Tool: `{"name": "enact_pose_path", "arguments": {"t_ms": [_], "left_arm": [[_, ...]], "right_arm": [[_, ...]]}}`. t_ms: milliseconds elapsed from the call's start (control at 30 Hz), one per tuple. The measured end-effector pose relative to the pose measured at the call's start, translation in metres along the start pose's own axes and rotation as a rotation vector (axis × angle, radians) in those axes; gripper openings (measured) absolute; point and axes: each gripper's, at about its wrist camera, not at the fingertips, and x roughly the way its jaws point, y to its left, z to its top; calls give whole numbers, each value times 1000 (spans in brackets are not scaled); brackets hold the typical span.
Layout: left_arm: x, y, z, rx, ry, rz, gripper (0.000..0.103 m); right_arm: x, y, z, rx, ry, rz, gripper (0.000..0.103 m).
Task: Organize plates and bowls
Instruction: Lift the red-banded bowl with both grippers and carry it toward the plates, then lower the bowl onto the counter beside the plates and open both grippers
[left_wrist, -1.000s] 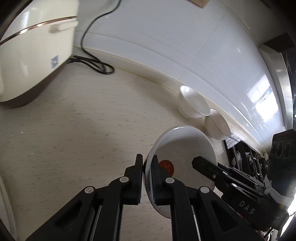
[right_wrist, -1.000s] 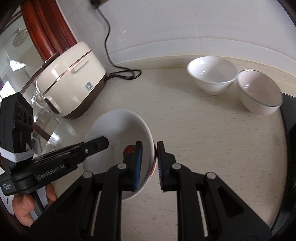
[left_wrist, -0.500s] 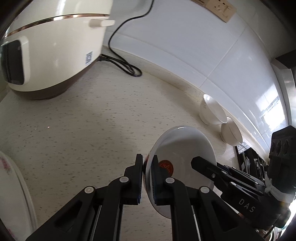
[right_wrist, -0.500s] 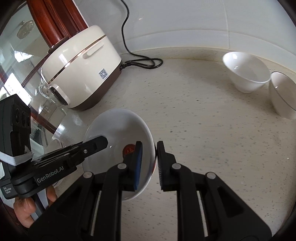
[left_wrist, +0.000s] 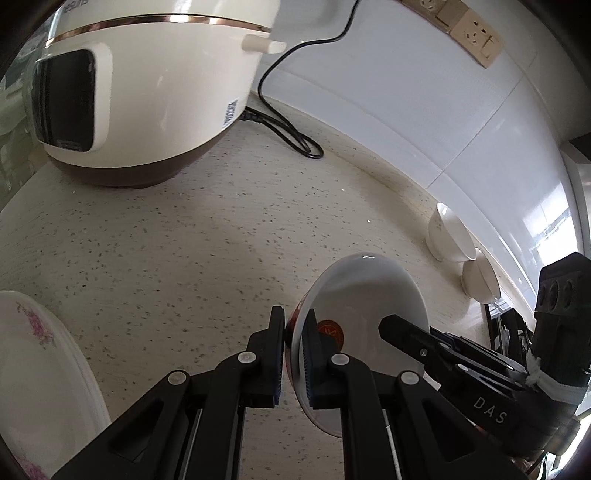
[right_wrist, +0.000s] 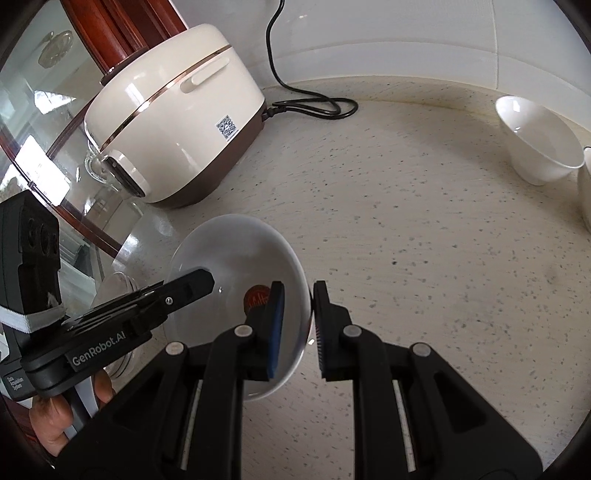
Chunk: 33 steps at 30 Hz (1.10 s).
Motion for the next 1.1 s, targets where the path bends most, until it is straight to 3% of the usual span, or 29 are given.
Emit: {"name": "enact_pose_path", "arguments": {"t_ms": [1100], "left_arm": [[9,24,13,-92,-13,24,12]], "right_arm": [[31,1,19,19,49,51,21]]}}
